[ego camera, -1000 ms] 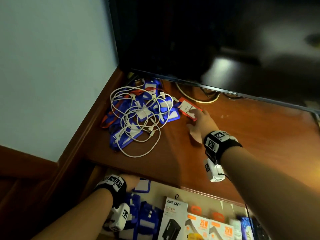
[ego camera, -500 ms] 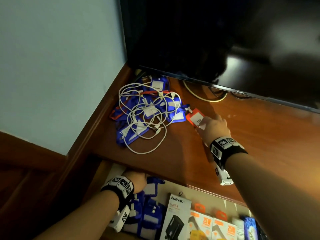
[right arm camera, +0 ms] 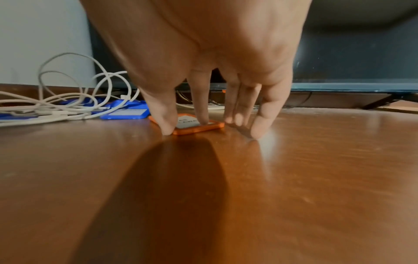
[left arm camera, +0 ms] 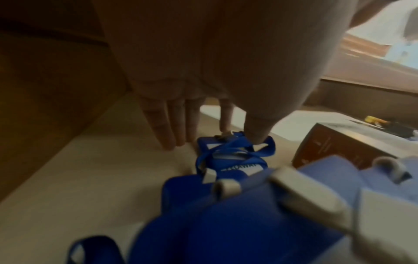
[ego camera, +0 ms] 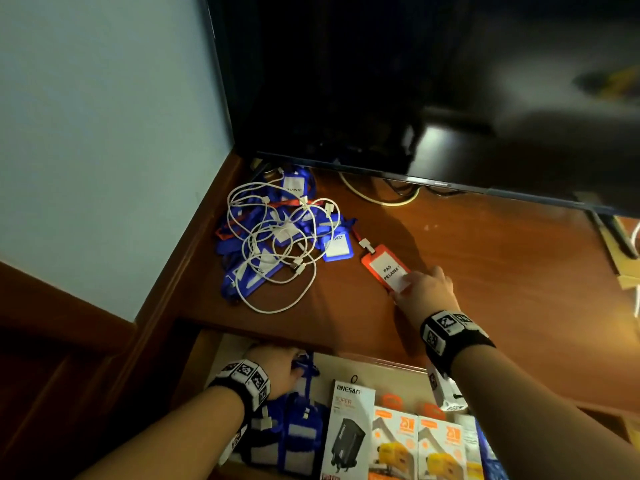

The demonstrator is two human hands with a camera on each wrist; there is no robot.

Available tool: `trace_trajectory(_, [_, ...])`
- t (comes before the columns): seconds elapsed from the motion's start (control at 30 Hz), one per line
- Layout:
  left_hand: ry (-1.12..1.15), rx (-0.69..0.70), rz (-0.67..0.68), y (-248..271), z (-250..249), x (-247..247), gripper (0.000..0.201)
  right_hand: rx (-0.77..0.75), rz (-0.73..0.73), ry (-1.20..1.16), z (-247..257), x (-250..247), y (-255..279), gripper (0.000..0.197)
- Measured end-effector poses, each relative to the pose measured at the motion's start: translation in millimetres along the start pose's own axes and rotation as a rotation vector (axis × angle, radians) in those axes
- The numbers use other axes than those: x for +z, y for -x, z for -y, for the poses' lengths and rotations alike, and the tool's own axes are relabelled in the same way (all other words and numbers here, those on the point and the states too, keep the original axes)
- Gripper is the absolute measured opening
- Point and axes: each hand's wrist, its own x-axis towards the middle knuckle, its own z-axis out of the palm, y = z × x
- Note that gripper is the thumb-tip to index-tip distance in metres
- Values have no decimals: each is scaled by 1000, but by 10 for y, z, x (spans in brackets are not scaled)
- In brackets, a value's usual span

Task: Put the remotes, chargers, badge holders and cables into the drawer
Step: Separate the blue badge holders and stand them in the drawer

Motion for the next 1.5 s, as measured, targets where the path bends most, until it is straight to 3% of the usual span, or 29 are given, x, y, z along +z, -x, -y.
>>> trace_trajectory(0.17, [51,-78,-6,-88,-10,80,50,-39,14,5,-33,25,163,38])
trace_trajectory(0.3, [42,-162,-32,-142,61,140,47,49,12,-49,-89,33,297,69])
trace_trajectory(0.37, [66,-191,-21,-192,126,152,50,92,23,-84,-147,48,334,74])
trace_trajectory(0.5, [85,-212,4,-236,228,142,48,37,63,-173,-258,25,369,30])
trace_trajectory(0.7, [78,-207,-14,-198,247,161,43,-7,-86,-505,-226,-280,490,16])
trace_trajectory(0.87, [-39,-189,77,118,39,-100,46,-112,-228,-716,-33,-824,606,11])
trace_trajectory(0.97, [-78,-137,164,431,-142,-498,41,-173,-288,-750,69,-1114,646,16])
trace_trajectory(1.03, [-23,-104,43,632,-311,-944,39,-220,-332,-770,133,-1328,682,14])
trace_trajectory(1.17, [340,-58,-525,789,-523,-1862,31,-329,-393,-800,292,-1700,791,15])
trace_trajectory(1.2, [432,-31,-652,771,-559,-2104,36,-355,-413,-805,327,-1802,826,15])
trace_trajectory(1.27, [522,7,-821,702,-633,-2538,68,-410,-442,-818,372,-1964,894,13])
trace_trajectory(1.33, [514,-14,-858,588,-679,-2903,93,-463,-442,-838,403,-2082,956,14])
trace_trajectory(1.4, [502,9,-815,478,-739,-3193,94,-514,-456,-875,405,-2197,1017,14])
trace_trajectory(1.43, [512,71,-795,437,-789,-3316,84,-534,-467,-901,390,-2267,1047,13])
trace_trajectory(1.5, [527,182,-768,378,-879,-3465,45,-546,-491,-960,343,-2372,1097,12])
